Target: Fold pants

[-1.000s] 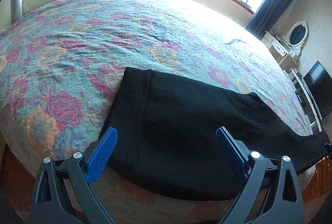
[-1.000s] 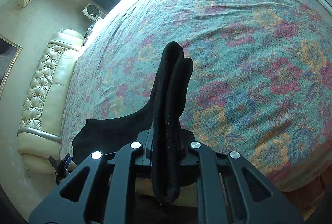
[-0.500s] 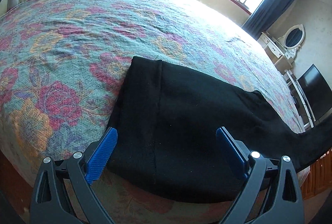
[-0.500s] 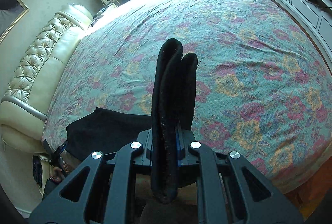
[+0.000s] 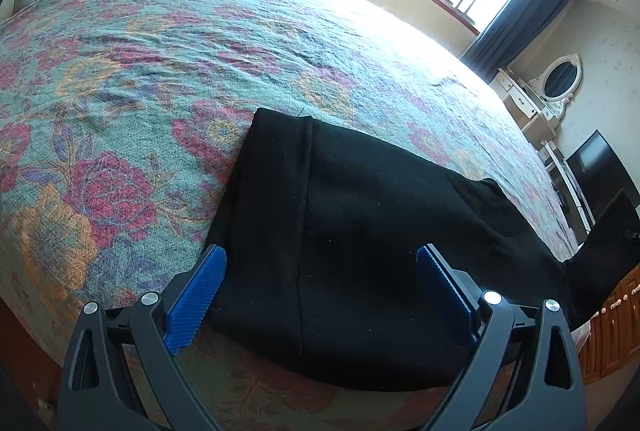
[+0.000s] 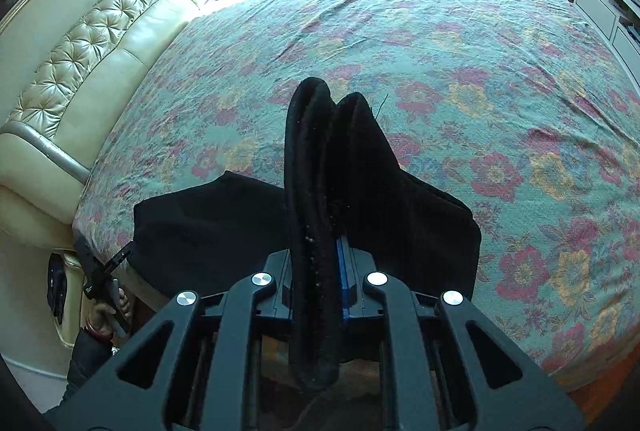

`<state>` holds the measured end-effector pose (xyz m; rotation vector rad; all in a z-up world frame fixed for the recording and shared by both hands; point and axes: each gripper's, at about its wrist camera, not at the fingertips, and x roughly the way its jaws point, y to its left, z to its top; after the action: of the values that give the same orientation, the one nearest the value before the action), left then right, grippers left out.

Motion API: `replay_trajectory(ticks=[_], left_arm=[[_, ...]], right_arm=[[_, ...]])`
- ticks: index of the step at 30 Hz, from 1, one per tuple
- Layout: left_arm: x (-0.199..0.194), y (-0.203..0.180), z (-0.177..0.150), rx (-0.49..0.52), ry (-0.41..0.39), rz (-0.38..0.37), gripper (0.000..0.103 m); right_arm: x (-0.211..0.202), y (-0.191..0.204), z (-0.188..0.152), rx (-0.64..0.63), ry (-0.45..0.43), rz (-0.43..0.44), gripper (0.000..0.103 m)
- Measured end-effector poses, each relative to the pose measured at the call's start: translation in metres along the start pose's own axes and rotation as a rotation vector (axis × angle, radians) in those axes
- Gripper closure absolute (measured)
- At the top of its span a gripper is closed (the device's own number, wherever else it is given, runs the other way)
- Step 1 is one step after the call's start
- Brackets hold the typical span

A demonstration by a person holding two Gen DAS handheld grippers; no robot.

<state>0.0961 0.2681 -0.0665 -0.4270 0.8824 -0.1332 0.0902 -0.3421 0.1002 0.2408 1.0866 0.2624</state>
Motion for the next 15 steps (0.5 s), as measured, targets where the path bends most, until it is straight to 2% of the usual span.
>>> replay_trajectory(ticks=[6, 12, 15], left_arm=[[0.003, 0.005, 0.001, -0.015, 0.010, -0.010, 0.008], [0.004, 0.005, -0.001, -0.010, 0.011, -0.016, 0.008], [0.005, 0.006, -0.001, -0.011, 0.011, -0.017, 0.008]], right_arm=[[0.062, 0.036, -0.017, -0.036, 0.064, -0.040, 0.089], [0.124, 0.067, -0.037, -0.124, 0.140, -0.137, 0.089], [0.149, 0.077, -0.047, -0.132, 0.171, -0.139, 0.089]])
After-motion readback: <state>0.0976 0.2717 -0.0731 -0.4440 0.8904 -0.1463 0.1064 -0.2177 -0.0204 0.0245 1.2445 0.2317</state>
